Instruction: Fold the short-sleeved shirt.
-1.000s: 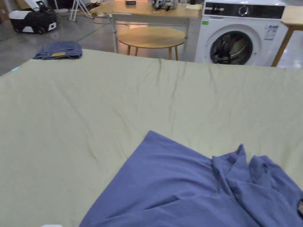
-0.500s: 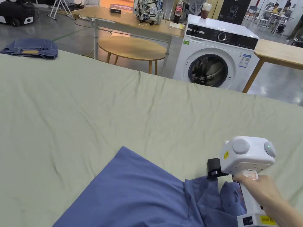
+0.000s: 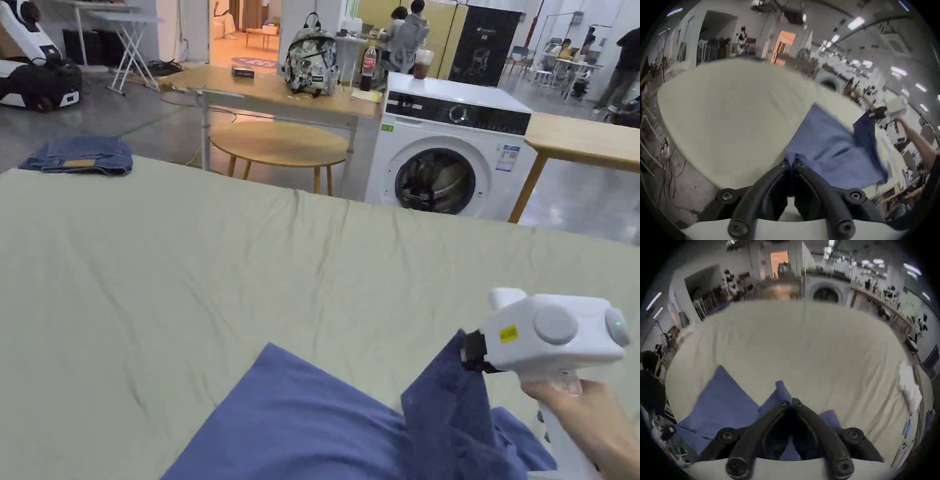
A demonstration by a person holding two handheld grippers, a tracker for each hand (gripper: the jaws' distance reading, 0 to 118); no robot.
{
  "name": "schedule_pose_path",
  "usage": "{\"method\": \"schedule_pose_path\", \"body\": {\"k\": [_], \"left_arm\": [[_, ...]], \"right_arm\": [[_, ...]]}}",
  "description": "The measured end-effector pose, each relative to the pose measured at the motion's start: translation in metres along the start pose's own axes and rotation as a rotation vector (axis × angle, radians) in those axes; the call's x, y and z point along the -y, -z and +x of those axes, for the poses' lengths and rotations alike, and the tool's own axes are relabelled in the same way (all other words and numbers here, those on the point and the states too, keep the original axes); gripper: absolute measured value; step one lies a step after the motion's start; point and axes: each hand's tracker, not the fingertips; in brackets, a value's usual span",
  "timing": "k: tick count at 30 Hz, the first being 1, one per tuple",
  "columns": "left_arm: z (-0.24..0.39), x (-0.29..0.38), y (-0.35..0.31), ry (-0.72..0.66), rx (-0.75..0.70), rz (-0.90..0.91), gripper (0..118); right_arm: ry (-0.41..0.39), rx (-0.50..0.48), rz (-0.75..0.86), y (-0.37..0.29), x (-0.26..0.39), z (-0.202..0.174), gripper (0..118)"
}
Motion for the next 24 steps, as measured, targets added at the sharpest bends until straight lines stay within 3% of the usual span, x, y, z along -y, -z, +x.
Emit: {"method": "schedule_pose_path", "body": {"k": [4,8,11,14,15,19,24], "left_arm": [[0.026,-0.066,-0.027,0.029,0.135,0.191,0],[0.057,-0.138,-0.019,0.116,0.2,0.268,0],[0.084,-0.196,-0.005,0.178,0.232,0.335,0],[0.11,-0.257,0.01,0.224,0.221,0.384,0],[0.121,-0.278,0.015,0.239,0.194,0.379,0],[0.139,-0.359,0.044,0.268,0.179,0.419,0],[0.172,-0.437,0.061,0.273,0.131,0.437,0]], "right_arm": [[-0.014,0.037,0.242,-0.111,-0.024,0.009,1],[0.052,0.082,0.443,-0.2,-0.053,0.033,1],[0.027,0.196,0.565,-0.249,-0.076,0.044,1],[0.019,0.32,0.633,-0.278,-0.107,0.055,1],[0.016,0.288,0.615,-0.276,-0.11,0.055,1],[0.007,0.397,0.703,-0.301,-0.165,0.061,1],[0.031,0.439,0.758,-0.309,-0.247,0.08,1]]}}
